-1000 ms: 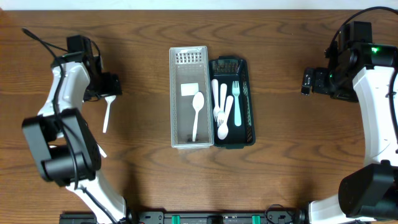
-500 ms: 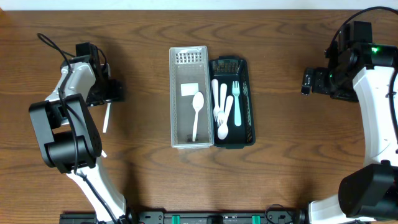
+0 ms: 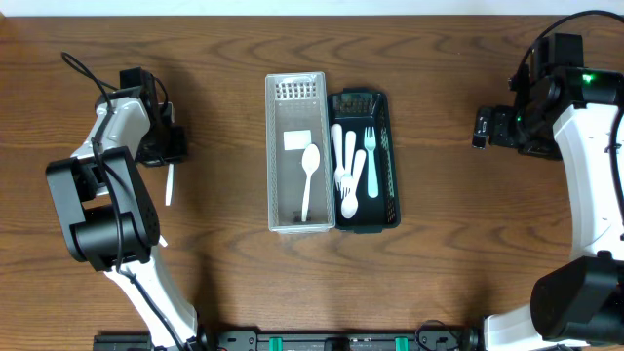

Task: Pack container
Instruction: 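Move the left gripper to another white spoon on the left, then grasp the spoon and release it into the clear basket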

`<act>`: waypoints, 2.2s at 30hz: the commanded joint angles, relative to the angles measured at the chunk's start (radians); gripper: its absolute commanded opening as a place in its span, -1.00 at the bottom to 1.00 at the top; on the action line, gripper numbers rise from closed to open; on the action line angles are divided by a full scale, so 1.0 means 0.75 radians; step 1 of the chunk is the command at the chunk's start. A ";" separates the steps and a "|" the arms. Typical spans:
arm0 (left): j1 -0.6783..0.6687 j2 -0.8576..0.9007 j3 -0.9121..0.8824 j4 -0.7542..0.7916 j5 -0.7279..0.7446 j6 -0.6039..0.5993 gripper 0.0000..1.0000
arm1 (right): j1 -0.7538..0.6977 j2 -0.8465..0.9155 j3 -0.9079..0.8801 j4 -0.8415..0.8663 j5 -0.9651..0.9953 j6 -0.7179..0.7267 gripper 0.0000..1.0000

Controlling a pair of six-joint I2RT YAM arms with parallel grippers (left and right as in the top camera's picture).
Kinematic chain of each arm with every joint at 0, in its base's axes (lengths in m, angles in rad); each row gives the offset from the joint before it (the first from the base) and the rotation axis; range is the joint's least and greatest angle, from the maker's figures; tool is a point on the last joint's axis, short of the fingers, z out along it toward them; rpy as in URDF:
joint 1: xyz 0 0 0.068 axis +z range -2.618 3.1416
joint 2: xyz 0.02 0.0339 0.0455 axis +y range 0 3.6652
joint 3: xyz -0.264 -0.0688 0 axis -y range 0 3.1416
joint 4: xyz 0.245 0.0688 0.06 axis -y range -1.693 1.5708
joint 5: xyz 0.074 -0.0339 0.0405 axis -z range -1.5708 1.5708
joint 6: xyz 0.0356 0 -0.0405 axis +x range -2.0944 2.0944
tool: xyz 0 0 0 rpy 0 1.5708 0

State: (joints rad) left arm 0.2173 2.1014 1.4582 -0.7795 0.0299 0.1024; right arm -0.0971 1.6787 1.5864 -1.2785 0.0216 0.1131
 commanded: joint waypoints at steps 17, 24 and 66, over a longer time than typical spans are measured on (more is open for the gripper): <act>-0.138 -0.274 -0.001 -0.130 0.127 -0.174 -0.88 | -0.001 -0.002 -0.005 -0.003 -0.005 0.002 0.99; -0.452 -0.638 -0.001 -0.225 0.125 -0.256 -0.89 | -0.001 -0.002 -0.005 -0.005 -0.005 0.003 0.98; -0.567 -0.854 0.003 -0.380 -0.142 -0.521 0.57 | -0.002 -0.002 -0.007 -0.020 -0.005 -0.004 0.98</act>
State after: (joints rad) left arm -0.2989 1.5330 1.4517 -1.0420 -0.0109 -0.2653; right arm -0.0971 1.6787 1.5860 -1.2926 0.0212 0.1131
